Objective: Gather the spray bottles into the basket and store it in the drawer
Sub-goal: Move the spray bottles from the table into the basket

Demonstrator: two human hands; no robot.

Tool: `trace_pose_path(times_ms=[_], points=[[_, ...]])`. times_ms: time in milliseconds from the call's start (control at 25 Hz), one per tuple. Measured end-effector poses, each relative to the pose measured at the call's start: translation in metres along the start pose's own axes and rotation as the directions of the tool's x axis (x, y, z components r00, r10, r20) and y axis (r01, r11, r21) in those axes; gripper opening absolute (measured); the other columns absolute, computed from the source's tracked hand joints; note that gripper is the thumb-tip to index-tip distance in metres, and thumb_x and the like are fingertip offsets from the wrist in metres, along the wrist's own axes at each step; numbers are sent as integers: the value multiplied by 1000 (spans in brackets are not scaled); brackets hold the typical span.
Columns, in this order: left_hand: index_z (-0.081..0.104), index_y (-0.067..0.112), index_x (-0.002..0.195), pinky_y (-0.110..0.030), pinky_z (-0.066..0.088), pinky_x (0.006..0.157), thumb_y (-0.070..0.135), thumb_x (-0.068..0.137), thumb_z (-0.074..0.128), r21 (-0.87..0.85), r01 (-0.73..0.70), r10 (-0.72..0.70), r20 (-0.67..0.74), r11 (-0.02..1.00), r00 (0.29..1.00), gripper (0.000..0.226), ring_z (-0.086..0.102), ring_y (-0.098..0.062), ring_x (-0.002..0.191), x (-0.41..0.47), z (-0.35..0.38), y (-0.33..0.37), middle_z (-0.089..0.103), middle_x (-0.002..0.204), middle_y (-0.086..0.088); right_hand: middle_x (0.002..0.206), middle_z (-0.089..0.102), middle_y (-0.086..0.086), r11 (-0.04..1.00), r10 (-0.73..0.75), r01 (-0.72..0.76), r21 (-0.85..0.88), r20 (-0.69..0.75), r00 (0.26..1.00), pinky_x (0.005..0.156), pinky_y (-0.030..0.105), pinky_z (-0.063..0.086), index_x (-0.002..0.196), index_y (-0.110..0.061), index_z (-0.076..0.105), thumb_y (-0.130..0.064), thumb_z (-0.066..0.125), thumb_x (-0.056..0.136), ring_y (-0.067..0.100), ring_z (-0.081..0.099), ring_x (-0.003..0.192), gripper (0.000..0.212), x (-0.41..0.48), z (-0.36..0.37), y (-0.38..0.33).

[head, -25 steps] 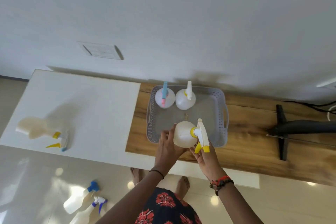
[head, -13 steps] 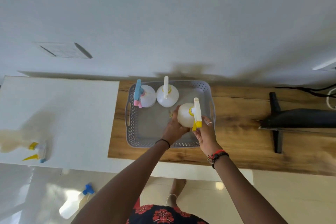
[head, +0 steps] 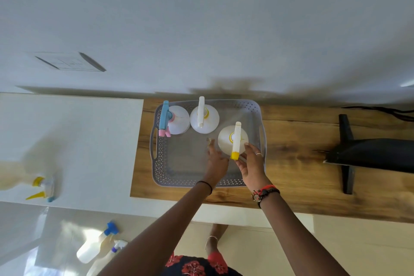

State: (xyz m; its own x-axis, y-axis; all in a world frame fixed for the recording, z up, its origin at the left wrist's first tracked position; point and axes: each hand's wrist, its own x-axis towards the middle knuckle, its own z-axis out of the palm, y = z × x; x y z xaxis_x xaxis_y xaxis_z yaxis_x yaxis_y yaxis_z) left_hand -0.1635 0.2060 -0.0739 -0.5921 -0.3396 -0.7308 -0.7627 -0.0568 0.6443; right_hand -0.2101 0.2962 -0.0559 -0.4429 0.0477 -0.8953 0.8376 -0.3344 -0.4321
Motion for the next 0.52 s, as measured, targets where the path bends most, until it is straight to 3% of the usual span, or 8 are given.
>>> trace_pose_path(times_ms=[80, 200, 320, 520], points=[[25, 11, 147, -36, 42, 107, -4, 92, 40, -316, 190, -213, -41, 929, 976, 60, 49, -31, 128, -9, 6, -1, 42, 143, -19, 116, 54, 10, 999, 24, -23, 36, -22, 999, 69, 26, 53, 118, -14, 52, -17, 50, 97, 24, 53, 111, 21, 1, 0, 0], [38, 1, 142, -35, 42, 109, -5, 97, 28, -749, 278, -347, 68, 601, 935, 47, 50, -30, 130, -16, 9, 7, 48, 141, -19, 106, 59, 7, 997, 42, -40, 64, -34, 999, 60, 22, 49, 113, -13, 55, -17, 48, 97, 19, 58, 100, 17, 1, 1, -1], [41, 1, 140, -33, 42, 109, -4, 99, 25, -845, 260, -337, 102, 466, 936, 45, 49, -28, 132, -19, 10, 16, 50, 141, -17, 93, 61, 4, 996, 42, -41, 74, -14, 999, 61, 20, 51, 99, -14, 59, -16, 47, 97, 12, 59, 86, 12, 2, 3, -5], [41, 0, 141, -31, 40, 110, -2, 99, 25, -880, 253, -335, 116, 403, 935, 44, 47, -27, 134, -15, 12, 30, 49, 142, -18, 91, 61, 7, 998, 17, -16, 68, -16, 1000, 67, 23, 51, 86, -16, 58, -10, 47, 97, 14, 59, 84, 16, 8, 12, -17]])
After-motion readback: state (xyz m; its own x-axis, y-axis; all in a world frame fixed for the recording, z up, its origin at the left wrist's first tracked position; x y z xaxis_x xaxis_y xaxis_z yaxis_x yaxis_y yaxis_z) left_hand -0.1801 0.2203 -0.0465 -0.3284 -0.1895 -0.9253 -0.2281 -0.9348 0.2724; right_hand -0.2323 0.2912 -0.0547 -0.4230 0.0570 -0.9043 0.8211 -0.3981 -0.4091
